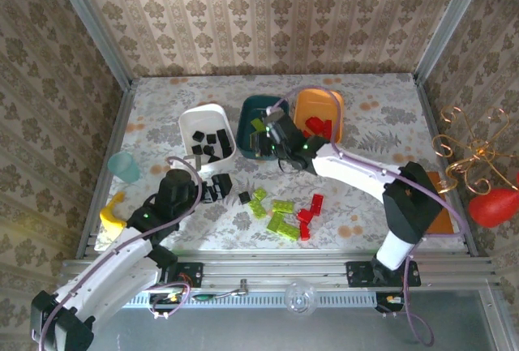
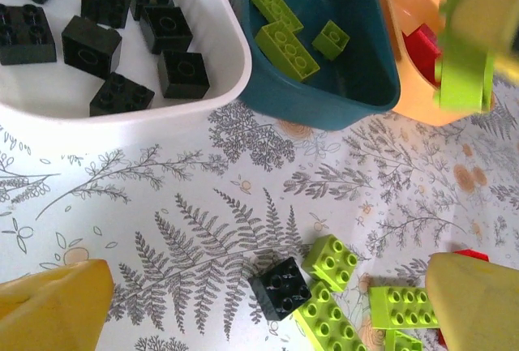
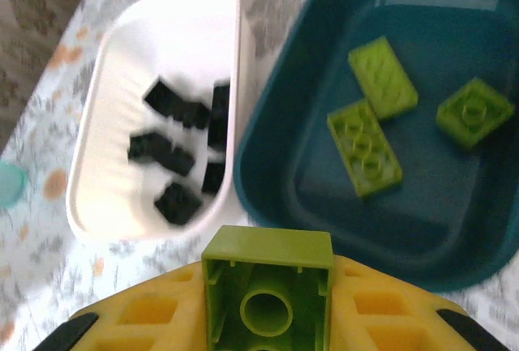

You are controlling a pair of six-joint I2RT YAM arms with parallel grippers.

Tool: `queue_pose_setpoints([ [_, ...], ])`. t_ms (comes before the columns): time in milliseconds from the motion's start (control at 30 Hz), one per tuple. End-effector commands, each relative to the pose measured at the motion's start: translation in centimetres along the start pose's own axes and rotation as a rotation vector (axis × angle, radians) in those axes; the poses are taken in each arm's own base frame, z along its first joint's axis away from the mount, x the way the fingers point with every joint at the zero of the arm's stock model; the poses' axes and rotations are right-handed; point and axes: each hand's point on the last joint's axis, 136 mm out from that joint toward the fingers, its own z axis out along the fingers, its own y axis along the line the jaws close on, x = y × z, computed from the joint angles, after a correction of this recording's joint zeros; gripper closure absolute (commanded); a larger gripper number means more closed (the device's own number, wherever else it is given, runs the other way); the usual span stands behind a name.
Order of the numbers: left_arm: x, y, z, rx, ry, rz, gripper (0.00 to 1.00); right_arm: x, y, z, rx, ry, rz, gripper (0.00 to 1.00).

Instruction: Sort the legos into containers by color

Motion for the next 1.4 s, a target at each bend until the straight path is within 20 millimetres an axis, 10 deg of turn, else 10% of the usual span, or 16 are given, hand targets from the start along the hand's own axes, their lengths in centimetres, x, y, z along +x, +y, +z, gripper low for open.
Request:
queue_pose_setpoints([
  [0,0.8,-0.3,-0.2,0.027,0.02,-0.032,0.0,-0.1,-3.4,3.2,0.091,0.063,-0.006,0.69],
  [233,1.8,-0.7,0.0,0.043,0.046,-0.037,0.0,-2.5,-4.8,7.3,0.125,0.116,0.0,0.66],
  [333,1.9,-0.9,0.1,0.045,0.05,-0.035,0.0,-3.4,-5.0,7.9,0.151,0.121,-0.007,0.45],
  [633,1.4,-2.1,-0.2,0.08,0.033,-0.02,0.0,-5.8,-4.2,1.8,0.135,0.033,0.013,0.28],
  [800,1.8,-2.3,0.2,0.089,0.032,-0.02,0.0,-2.0,-5.9,-3.0,0.15,0.056,0.073,0.27],
  [1067,2.7,-2.1,0.7,0.091,0.052,-0.025,0.0,9.8,-12.4,-9.5,0.258,0.214,0.162,0.27],
  [1367,3.3,-1.9,1.6,0.086,0.067,-0.028,0.0,17.4,-15.8,-12.0,0.303,0.315,0.261,0.27],
])
